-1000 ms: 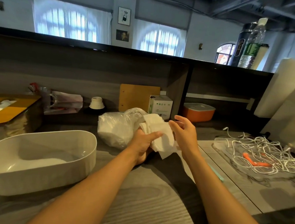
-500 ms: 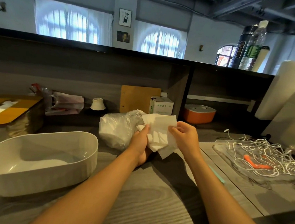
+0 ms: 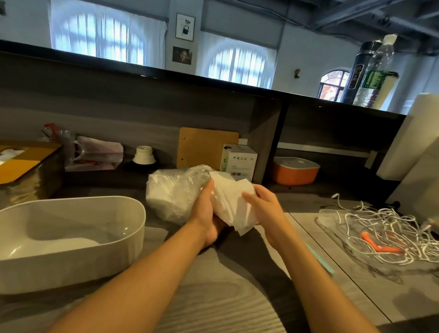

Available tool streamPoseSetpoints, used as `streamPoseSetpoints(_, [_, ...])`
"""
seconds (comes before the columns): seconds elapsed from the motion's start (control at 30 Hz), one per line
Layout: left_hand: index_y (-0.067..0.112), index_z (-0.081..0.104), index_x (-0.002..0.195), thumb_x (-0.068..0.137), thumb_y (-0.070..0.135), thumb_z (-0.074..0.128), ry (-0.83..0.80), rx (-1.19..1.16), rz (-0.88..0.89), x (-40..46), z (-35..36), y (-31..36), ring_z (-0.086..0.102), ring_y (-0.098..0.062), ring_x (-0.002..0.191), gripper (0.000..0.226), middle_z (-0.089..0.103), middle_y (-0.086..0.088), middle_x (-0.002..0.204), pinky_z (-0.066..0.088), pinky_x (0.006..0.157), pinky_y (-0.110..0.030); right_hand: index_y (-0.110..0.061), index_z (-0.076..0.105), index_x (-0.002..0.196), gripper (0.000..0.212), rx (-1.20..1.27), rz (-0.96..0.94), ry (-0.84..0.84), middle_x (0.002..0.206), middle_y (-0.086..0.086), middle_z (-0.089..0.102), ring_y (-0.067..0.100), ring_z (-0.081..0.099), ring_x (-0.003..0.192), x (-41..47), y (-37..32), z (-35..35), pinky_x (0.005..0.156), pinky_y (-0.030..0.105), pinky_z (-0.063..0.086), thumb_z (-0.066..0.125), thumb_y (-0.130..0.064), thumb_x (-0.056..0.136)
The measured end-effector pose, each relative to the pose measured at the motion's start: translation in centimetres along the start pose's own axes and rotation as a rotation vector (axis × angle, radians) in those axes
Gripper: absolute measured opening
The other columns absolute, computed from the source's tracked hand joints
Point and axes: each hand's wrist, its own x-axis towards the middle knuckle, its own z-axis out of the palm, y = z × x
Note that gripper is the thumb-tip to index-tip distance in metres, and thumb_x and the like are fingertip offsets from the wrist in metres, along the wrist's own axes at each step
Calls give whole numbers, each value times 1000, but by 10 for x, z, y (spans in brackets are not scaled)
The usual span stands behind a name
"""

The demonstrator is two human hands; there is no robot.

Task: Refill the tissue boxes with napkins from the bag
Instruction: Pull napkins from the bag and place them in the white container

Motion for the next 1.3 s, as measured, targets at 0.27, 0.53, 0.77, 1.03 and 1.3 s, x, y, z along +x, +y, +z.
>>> streamPoseSetpoints(0.27, [19,61,113,100,51,44,8,-29,22,2,-4,-1,67,-32,100,39,71,-13,106,55,82,-45,-19,62,122,38,-176,-87,-8,118,-4,64,17,60,109,2,9,2,86,32,53,73,-21,86])
streamPoseSetpoints(0.53, [10,61,126,97,45,55,-9,-36,-94,-3,0,5,68,-33,97,47,72,-17,107,57,79,-44,-25,63,101,12,108,-238,134,102,0,67,17,65,97,1,2,-8,84,37,57,61,-15,94])
streamPoseSetpoints(0.77, [12,59,125,99,39,54,-24,22,-84,1,-1,1,68,-32,100,38,72,-16,110,56,85,-45,-22,67,103,14,267,-164,164,102,6,69,27,66,103,2,0,-11,88,44,57,55,-17,98])
streamPoseSetpoints(1.03, [10,56,131,102,15,50,11,92,-71,5,0,1,67,-33,103,30,68,-17,117,58,75,-44,-31,63,107,13,449,-188,259,107,4,70,24,70,96,5,-7,-15,82,44,60,53,-28,99])
streamPoseSetpoints(1.3, [15,52,139,104,30,47,7,166,-44,9,2,-1,67,-30,108,38,70,-11,119,54,93,-50,-32,59,110,14,633,-177,231,101,1,67,17,70,80,7,-19,-25,53,25,55,55,-25,99])
